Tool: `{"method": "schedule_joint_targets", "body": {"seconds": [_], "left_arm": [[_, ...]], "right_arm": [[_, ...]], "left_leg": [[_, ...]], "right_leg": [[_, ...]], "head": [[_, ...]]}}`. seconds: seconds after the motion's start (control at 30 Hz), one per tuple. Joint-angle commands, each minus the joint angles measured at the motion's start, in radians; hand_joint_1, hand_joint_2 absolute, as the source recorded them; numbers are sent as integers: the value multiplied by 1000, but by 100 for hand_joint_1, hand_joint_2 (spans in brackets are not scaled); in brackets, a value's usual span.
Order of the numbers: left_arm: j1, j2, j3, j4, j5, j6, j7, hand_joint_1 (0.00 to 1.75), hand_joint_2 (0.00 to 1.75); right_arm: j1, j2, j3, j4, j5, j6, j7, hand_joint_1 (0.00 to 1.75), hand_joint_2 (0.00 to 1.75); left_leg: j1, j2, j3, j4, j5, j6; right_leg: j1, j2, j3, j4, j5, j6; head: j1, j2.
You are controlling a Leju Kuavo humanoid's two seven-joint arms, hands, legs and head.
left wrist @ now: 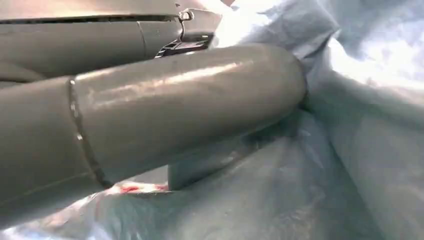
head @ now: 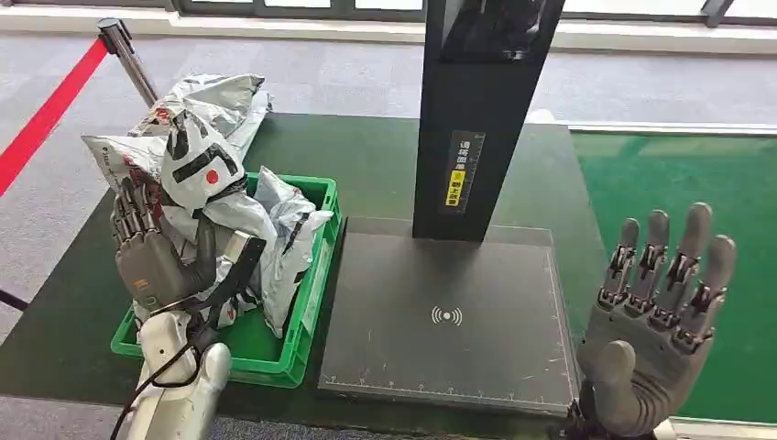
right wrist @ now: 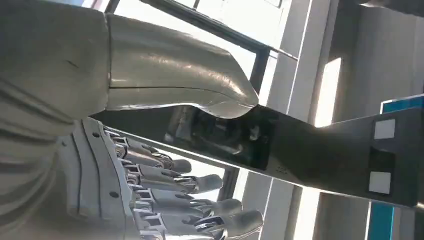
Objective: Moved the parcel from conveyor to table for the left to box.
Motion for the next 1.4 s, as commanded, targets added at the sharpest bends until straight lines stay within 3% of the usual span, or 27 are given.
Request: {"method": "schedule_joint_targets", "body": {"seconds": [0.03,0.17,1.03,1.27,1.33,1.4], "left_arm": [[-225,524,-550,-32,-58,-329,329,0,0],[-232,583,-550,-92,-58,-332,329,0,0],[-249,600,-569,-146,-58,-346,329,0,0],[-308,554,-659,-85,-58,-338,329,0,0],[-279,489,-682,-96,-58,-356,329,0,0],[-286,411,-720,-8,-58,-284,329,0,0]], "right_arm": [[-5,-19,17,25,10,6,1,0,175],[11,-13,10,4,17,9,1,0,175],[21,-1,-7,-13,28,22,1,0,175],[28,7,-15,-32,41,10,1,0,175],[39,5,-16,-44,48,2,1,0,175],[50,-1,-16,-57,51,-12,1,0,175]], "left_leg": [[2,-4,-3,1,1,-1],[2,0,-1,1,2,-3],[3,-2,0,0,2,-4],[2,-5,-1,0,3,-4],[2,-6,0,-1,3,-4],[2,-6,1,-2,3,-3]], "right_leg": [[3,-3,-2,1,0,-1],[4,1,-1,1,1,-2],[4,0,0,0,1,-3],[4,-3,1,0,1,-3],[4,-3,1,-1,1,-2],[3,-3,3,-2,1,-2]], "head": [[0,0],[-1,0],[0,0],[0,0],[0,0],[0,0]]}}
